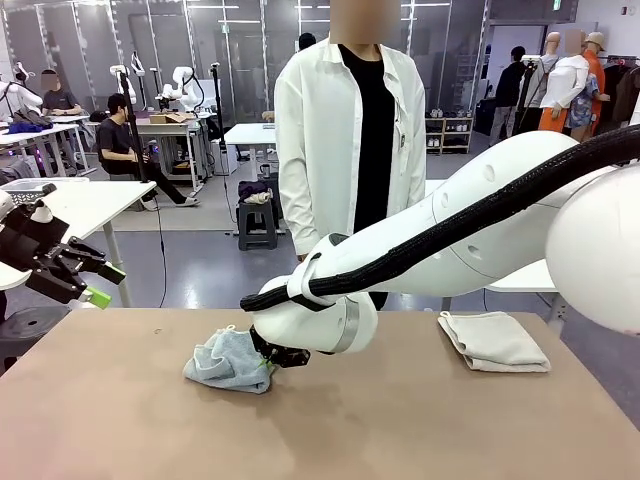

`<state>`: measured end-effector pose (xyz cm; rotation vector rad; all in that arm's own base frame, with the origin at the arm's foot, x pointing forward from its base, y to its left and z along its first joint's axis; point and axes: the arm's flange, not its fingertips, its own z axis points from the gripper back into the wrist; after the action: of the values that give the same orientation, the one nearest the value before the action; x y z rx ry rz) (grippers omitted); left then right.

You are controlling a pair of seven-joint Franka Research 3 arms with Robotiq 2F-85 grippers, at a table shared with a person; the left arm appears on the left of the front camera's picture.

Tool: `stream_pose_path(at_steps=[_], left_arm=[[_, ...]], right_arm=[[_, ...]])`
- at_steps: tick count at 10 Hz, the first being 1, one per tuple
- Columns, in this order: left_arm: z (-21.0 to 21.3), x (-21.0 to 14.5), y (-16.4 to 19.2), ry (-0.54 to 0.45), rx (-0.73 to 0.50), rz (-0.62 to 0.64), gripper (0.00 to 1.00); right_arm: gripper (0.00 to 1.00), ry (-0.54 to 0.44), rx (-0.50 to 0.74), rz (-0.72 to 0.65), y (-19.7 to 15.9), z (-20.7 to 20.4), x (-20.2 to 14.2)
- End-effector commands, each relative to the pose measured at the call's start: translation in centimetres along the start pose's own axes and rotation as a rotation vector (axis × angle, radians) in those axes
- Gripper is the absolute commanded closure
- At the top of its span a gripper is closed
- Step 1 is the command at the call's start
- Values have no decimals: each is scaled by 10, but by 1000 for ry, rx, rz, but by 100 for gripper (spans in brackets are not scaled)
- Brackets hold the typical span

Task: Fold the towels and place them in the basket.
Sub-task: Stack the folded Towel with hook on the right side of the table.

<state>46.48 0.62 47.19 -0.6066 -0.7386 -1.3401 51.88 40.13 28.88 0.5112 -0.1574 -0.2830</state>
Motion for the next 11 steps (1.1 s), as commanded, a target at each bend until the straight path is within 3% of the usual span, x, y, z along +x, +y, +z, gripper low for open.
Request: stream_pose_path(at_steps=[1,6,9,11], left_arm=[[0,0,0,-5,4,-2,14],[0,0,0,-5,4,-2,14],[0,0,0,-5,4,-2,14],[0,0,0,-5,4,-2,14]], right_arm=[[100,-27,20,6,2,2,0],[96,-6,14,46,-4,9,8],[96,-12,16,226,-45,89,58],[96,-71,-47,225,-72,150,90]])
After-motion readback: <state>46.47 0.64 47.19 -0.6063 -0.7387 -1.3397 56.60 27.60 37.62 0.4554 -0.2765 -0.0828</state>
